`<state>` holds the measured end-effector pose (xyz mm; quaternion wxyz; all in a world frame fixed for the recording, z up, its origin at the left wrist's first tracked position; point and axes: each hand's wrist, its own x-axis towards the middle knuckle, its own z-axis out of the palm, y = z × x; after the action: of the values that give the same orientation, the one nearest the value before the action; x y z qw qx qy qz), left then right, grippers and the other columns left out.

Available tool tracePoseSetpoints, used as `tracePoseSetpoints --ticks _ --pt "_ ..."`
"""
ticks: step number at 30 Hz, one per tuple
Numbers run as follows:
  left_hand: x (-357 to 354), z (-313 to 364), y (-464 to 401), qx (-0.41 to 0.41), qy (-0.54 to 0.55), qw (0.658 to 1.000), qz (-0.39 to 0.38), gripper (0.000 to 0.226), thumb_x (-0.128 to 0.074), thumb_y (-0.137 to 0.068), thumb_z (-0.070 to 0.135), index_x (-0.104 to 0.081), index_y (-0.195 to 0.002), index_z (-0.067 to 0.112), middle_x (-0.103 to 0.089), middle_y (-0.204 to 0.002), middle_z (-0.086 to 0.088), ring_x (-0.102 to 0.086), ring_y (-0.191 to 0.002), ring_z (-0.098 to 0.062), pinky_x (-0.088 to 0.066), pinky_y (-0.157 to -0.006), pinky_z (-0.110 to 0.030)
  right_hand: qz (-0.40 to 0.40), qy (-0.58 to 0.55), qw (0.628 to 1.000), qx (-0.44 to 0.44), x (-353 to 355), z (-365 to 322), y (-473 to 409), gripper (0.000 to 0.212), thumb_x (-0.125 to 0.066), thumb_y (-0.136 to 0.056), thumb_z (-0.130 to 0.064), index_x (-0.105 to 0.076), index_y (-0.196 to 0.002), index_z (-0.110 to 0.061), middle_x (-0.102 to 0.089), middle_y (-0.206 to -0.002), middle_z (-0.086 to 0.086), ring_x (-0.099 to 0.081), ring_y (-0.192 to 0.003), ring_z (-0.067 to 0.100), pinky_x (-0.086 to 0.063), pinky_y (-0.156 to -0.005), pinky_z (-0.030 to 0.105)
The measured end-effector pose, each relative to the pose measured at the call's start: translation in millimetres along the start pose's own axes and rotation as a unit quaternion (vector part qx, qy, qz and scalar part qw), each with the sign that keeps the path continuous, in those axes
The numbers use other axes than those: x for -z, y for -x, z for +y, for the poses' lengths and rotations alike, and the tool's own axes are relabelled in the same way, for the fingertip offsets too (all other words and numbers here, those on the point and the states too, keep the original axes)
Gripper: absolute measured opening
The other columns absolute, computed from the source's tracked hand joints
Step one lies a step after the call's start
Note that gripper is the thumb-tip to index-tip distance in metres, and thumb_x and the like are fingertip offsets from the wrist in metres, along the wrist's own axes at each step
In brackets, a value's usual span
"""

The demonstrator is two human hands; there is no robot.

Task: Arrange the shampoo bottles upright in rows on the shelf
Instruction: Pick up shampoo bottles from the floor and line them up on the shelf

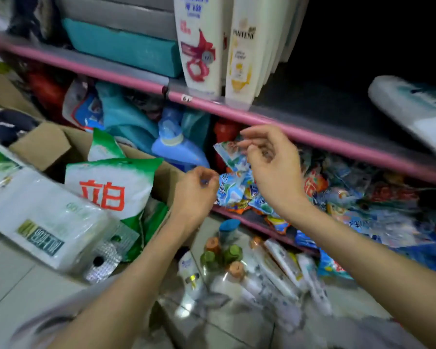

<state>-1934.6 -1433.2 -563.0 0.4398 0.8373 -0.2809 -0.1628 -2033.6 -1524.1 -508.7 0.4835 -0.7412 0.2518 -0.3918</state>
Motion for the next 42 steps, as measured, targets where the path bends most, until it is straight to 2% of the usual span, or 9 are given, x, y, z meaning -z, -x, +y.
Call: tracePoseSetpoints --ticks 7,16,26,30,33,35,38,40,42 --pt "-34 -100 28 0.125 -0.165 0.96 -0.186 0.017 -0.058 -0.087 0.021 -0.067 -0.101 0.017 -0.069 -0.109 -0.008 -0.062 -0.104 -0.026 -0.048 -0.086 -0.029 -0.148 0.209 0.951 -0.173 -4 143 86 0.028 -0.049 -0.088 0.0 -0.061 -0.109 -0.012 -0.065 -0.101 0.001 -0.061 -0.096 0.018 -0.049 -0.089 0.032" --pt "-96 -151 89 0.179 -0.174 0.931 -0.268 0.019 -0.053 -0.091 0.017 -0.062 -0.106 0.02 -0.063 -0.111 -0.005 -0.061 -0.097 -0.02 -0.053 -0.084 -0.034 -0.257 0.378 0.757 -0.468 69 274 178 0.062 -0.06 -0.088 -0.028 -0.033 -0.14 -0.006 -0.043 -0.139 0.019 -0.046 -0.126 0.033 -0.04 -0.103 0.038" --pt "-141 -135 103 0.028 -0.162 0.948 -0.273 0.028 -0.052 -0.089 0.017 -0.06 -0.116 0.019 -0.054 -0.123 -0.007 -0.052 -0.111 -0.027 -0.044 -0.094 -0.038 -0.363 0.495 0.69 -0.384 61 301 188 0.063 -0.056 -0.088 -0.051 -0.043 -0.129 -0.004 -0.051 -0.126 0.017 -0.055 -0.113 0.031 -0.049 -0.091 0.039" --pt "-185 -125 115 0.095 -0.067 0.944 -0.308 0.028 -0.049 -0.094 0.02 -0.058 -0.117 0.006 -0.06 -0.12 -0.015 -0.055 -0.11 -0.03 -0.042 -0.092 -0.033 -0.329 0.361 0.729 -0.479 65 290 185 0.033 -0.06 -0.089 -0.036 -0.062 -0.105 -0.007 -0.068 -0.099 0.013 -0.065 -0.09 0.026 -0.051 -0.073 0.031" --pt "-222 -121 129 0.378 0.092 0.86 -0.33 0.058 -0.052 -0.092 0.045 -0.042 -0.131 0.003 -0.054 -0.13 -0.015 -0.054 -0.116 -0.03 -0.045 -0.09 -0.031 -0.263 0.158 0.74 -0.599 66 269 191 0.02 -0.045 -0.099 -0.013 -0.06 -0.09 -0.003 -0.066 -0.066 0.004 -0.064 -0.059 0.016 -0.051 -0.052 0.027" --pt "-237 -124 133 0.523 0.197 0.776 -0.292 0.067 -0.059 -0.086 0.046 -0.041 -0.132 0.002 -0.055 -0.128 -0.017 -0.059 -0.111 -0.03 -0.052 -0.089 -0.038 -0.317 0.104 0.711 -0.618 69 259 194 0.019 -0.047 -0.096 -0.008 -0.06 -0.106 0.001 -0.067 -0.084 0.007 -0.066 -0.075 0.022 -0.057 -0.066 0.028" --pt "-244 -135 135 0.572 0.23 0.755 -0.226 0.06 -0.067 -0.08 0.03 -0.047 -0.126 -0.002 -0.059 -0.12 -0.02 -0.064 -0.102 -0.031 -0.058 -0.075 -0.038 -0.321 0.041 0.694 -0.643 74 262 199 0.017 -0.055 -0.091 -0.009 -0.065 -0.104 -0.006 -0.066 -0.1 0.011 -0.064 -0.093 0.024 -0.052 -0.089 0.035" --pt "-244 -139 136 0.564 0.216 0.767 -0.218 0.047 -0.064 -0.084 0.024 -0.049 -0.121 -0.001 -0.058 -0.122 -0.021 -0.063 -0.104 -0.032 -0.055 -0.06 -0.03 -0.17 0.02 0.739 -0.651 76 269 205 0.017 -0.05 -0.093 -0.006 -0.063 -0.082 -0.004 -0.062 -0.083 0.014 -0.063 -0.075 0.024 -0.052 -0.073 0.031" --pt "-242 -142 132 0.559 0.218 0.771 -0.212 0.039 -0.066 -0.081 0.022 -0.049 -0.111 0.003 -0.058 -0.12 -0.021 -0.063 -0.099 -0.031 -0.056 -0.063 -0.032 -0.105 0.181 0.828 -0.521 81 280 217 0.013 -0.056 -0.091 -0.009 -0.063 -0.089 0.002 -0.063 -0.089 0.019 -0.064 -0.082 0.028 -0.052 -0.071 0.031"
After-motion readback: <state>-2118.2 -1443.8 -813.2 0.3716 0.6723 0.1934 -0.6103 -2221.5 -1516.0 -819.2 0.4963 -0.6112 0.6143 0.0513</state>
